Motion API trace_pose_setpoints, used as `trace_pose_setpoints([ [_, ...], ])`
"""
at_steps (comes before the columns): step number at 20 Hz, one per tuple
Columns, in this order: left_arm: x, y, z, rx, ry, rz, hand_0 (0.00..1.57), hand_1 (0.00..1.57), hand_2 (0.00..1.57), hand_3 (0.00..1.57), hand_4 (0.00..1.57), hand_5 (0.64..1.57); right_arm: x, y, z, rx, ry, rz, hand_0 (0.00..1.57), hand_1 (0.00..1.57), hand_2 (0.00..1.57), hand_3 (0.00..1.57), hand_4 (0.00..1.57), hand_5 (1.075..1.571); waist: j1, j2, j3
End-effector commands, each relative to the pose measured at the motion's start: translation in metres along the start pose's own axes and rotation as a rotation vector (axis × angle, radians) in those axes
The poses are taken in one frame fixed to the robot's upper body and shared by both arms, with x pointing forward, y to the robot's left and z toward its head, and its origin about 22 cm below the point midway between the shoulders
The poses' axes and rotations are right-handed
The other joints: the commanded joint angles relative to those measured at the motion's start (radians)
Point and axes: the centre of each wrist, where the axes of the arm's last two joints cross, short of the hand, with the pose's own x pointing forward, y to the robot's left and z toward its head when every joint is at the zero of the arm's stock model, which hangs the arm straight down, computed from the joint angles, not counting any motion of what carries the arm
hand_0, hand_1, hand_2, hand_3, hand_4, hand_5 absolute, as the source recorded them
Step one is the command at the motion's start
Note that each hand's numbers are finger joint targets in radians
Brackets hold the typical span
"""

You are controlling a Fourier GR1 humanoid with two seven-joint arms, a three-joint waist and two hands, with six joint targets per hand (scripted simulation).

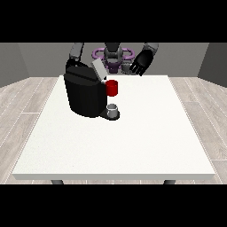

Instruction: Insert the coffee pod into the coffee machine and close the lid

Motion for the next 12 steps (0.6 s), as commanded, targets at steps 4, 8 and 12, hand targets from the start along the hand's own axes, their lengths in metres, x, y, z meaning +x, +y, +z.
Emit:
trace_pose_setpoints([
  [4,0.034,0.085,0.001,0.128,-0.043,0.051,0.96,0.96,1.16,1.36,0.52,1.571,0.032,0.014,-0.014,-0.015,-0.108,-0.020,0.00,0.00,0.00,0.00,0.00,1.571,-0.054,0.082,0.0001],
  [8,0.041,0.101,0.002,0.157,-0.010,0.077,1.20,1.20,1.24,1.26,0.49,1.571,0.058,-0.006,-0.024,-0.013,-0.111,0.001,0.00,0.00,0.00,0.00,0.00,1.571,-0.095,0.072,-0.0003],
  [12,0.074,0.131,0.003,0.201,-0.040,0.020,1.17,1.17,1.25,1.27,0.48,1.571,0.058,-0.004,-0.028,-0.040,-0.179,0.001,0.00,0.00,0.00,0.00,0.00,1.571,-0.112,0.140,0.0002],
])
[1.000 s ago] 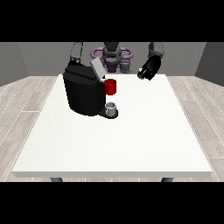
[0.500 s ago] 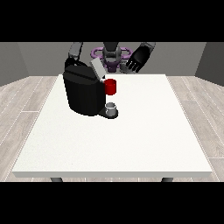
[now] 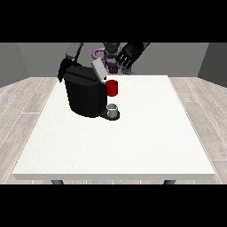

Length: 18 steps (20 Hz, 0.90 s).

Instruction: Insert the coffee pod into the coffee machine and close the lid

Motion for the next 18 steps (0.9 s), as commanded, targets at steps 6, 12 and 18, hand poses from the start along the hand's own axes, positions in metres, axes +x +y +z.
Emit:
trace_pose_setpoints([
  [6,0.010,0.051,0.008,0.100,-0.015,-0.017,1.22,1.22,1.28,1.23,0.48,1.571,0.040,-0.011,-0.021,-0.013,-0.092,-0.022,0.00,0.00,0.00,0.00,0.00,1.571,-0.051,0.118,-0.0001],
  [12,0.023,0.059,0.004,0.099,-0.026,-0.049,1.20,1.20,1.29,1.25,0.49,1.571,0.054,-0.002,-0.029,-0.026,-0.115,-0.017,0.00,0.00,0.00,0.00,0.10,1.571,-0.045,0.164,0.0000],
  [18,0.019,0.058,0.003,0.078,-0.008,-0.050,1.20,1.20,1.26,1.23,0.46,1.571,0.041,-0.008,-0.022,-0.018,-0.093,-0.003,0.00,0.00,0.00,0.00,0.19,1.571,-0.057,0.155,0.0001],
])
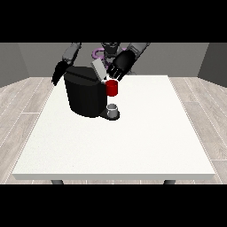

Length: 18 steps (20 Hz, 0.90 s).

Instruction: Insert the coffee pod into the coffee machine and close the lid

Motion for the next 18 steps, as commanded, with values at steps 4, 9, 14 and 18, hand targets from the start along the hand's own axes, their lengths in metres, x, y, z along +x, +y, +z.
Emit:
trace_pose_setpoints([
  [4,-0.005,-0.010,-0.002,-0.017,-0.005,-0.012,1.25,1.25,1.29,1.22,0.43,1.571,-0.001,-0.016,-0.004,-0.037,-0.014,0.017,0.00,0.00,0.00,0.00,0.03,1.571,0.009,0.016,0.0001],
  [9,-0.013,-0.015,-0.003,-0.015,0.016,0.021,1.19,1.19,1.23,1.19,0.43,1.571,-0.005,-0.002,0.005,-0.016,0.004,-0.008,0.00,0.00,0.00,0.00,0.10,1.571,-0.005,0.007,-0.0001],
  [14,0.003,-0.006,-0.006,0.009,-0.025,-0.017,1.17,1.17,1.24,1.19,0.41,1.571,-0.002,-0.014,-0.005,-0.034,-0.014,-0.015,0.00,0.00,0.00,0.00,0.00,1.571,-0.002,0.029,0.0001],
  [18,0.008,0.005,-0.005,0.053,-0.019,-0.022,1.23,1.23,1.27,1.21,0.39,1.571,0.004,-0.015,-0.008,-0.004,-0.019,-0.012,0.00,0.00,0.00,0.00,0.00,1.571,-0.020,0.045,0.0001],
])
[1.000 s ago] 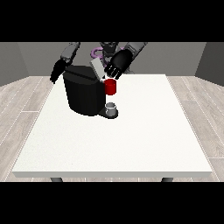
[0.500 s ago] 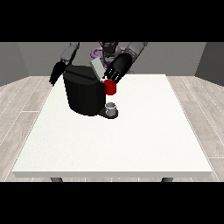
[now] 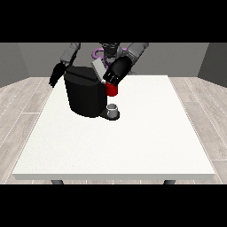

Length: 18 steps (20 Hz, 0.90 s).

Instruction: Insert the coffee pod into the coffee machine and close the lid

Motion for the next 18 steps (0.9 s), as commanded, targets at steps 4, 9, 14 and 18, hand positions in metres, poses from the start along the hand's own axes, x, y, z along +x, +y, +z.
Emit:
trace_pose_setpoints([
  [4,-0.001,0.015,0.002,0.044,-0.007,0.003,1.21,1.21,1.24,1.20,0.35,1.571,0.009,0.022,0.003,0.005,-0.040,0.022,0.00,0.00,0.00,0.00,0.00,1.571,-0.018,0.038,-0.0005],
  [9,0.006,0.031,0.005,0.106,-0.012,-0.029,1.18,1.18,1.20,1.17,0.35,1.571,0.014,0.006,-0.006,0.006,-0.042,-0.003,0.00,0.00,0.00,0.00,0.00,1.571,-0.027,0.037,-0.0002],
  [14,0.017,0.020,-0.001,0.052,-0.006,-0.118,1.22,1.22,1.23,1.10,0.00,1.571,0.001,0.001,-0.005,-0.015,-0.002,0.020,0.00,0.00,0.00,0.00,0.00,1.571,0.008,0.014,0.0002],
  [18,-0.014,0.015,0.009,0.073,-0.013,-0.189,1.16,1.16,1.19,1.07,0.00,1.571,0.019,0.014,-0.001,-0.009,-0.012,0.007,0.00,0.00,0.00,0.00,0.00,1.571,-0.015,0.023,-0.0005],
])
